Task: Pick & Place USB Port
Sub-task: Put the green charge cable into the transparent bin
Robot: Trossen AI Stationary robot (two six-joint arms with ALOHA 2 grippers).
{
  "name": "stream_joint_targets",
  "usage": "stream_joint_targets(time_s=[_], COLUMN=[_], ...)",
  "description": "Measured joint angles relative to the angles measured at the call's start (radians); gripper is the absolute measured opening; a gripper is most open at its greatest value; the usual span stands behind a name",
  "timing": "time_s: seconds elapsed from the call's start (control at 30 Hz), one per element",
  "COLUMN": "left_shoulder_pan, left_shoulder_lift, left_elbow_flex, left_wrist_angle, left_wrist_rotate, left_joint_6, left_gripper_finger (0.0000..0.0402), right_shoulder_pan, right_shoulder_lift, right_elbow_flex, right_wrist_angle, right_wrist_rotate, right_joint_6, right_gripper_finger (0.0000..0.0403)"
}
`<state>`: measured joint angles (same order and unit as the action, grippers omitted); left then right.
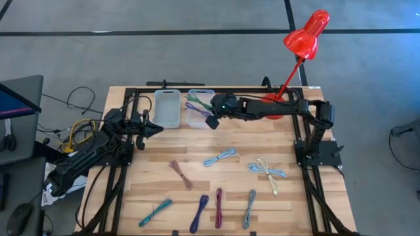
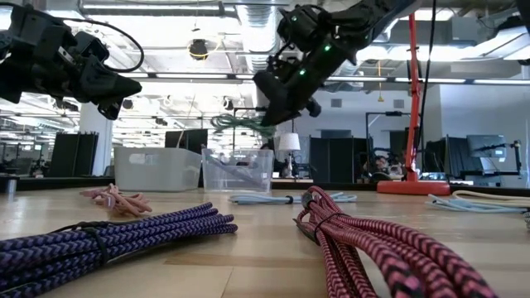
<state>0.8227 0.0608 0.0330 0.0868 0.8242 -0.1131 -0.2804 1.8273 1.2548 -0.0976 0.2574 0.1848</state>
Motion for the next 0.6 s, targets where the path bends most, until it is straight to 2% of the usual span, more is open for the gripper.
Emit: stream_joint_targets(time_s=[0.23, 0.47, 0.6], left_shoulder_pan=[0.0, 0.0, 0.0], left_shoulder_lift=[0.001, 0.021, 0.042], left_elbow_flex=[0.0, 0.0, 0.0], left_wrist_angle=[0.0, 0.002, 0.001], left_wrist_rotate=[0.0, 0.0, 0.0], left_joint_6=[0.0, 0.0, 0.002], left_gripper_finger=[0.003, 0.003, 0.003], right_shoulder_pan=[-0.016, -0.017, -0.017], right_shoulder_lift=[0.115, 0.22, 0.244], right_elbow_flex=[0.022, 0.114, 0.155], right_wrist_angle=[0.006, 0.005, -0.008], right_wrist_rotate=[-0.03, -0.028, -0.028], right_joint_6=[0.019, 0.018, 0.018], right_gripper_finger=[0.0009, 0.0009, 0.0037])
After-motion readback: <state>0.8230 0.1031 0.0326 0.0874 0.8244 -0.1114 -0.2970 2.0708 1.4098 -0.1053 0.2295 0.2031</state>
